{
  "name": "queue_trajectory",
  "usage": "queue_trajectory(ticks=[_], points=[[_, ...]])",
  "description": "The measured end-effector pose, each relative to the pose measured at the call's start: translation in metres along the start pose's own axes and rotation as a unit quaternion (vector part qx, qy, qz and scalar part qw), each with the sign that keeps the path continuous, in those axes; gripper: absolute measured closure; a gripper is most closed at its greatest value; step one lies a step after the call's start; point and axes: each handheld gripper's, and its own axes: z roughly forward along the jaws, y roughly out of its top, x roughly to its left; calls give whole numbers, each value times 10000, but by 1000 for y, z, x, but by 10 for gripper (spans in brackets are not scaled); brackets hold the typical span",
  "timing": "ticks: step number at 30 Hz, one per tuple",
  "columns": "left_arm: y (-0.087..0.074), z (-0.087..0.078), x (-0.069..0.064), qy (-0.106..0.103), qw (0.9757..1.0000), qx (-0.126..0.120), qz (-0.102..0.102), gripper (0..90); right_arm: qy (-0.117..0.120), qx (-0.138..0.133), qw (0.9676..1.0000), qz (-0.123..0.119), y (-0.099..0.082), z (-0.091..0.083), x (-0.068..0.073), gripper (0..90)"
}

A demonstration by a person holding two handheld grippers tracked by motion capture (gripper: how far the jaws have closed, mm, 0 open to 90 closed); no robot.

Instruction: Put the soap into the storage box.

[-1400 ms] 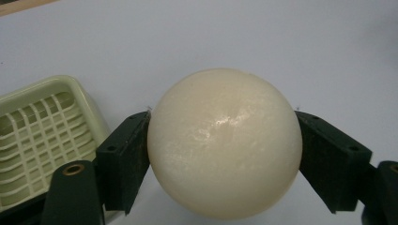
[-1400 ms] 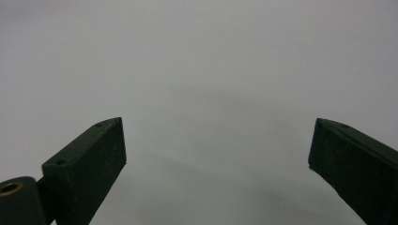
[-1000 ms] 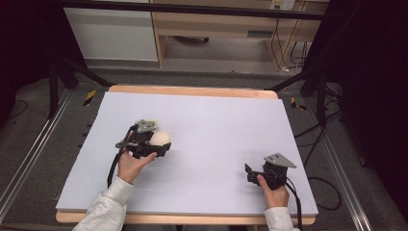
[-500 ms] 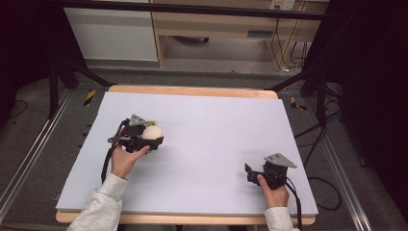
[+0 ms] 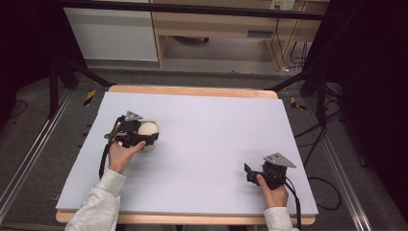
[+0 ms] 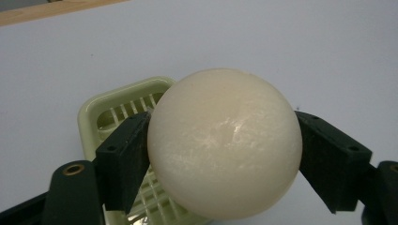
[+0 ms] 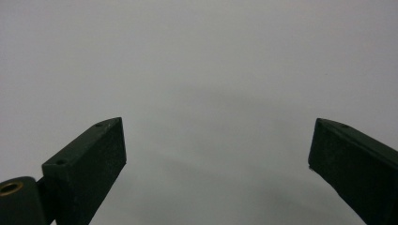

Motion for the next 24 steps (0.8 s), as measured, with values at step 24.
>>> queue_trajectory(ticks=[24], points=[[-1,7,23,269,9995,92,-127,228,8,30,10000,-1,0,1,1,48]])
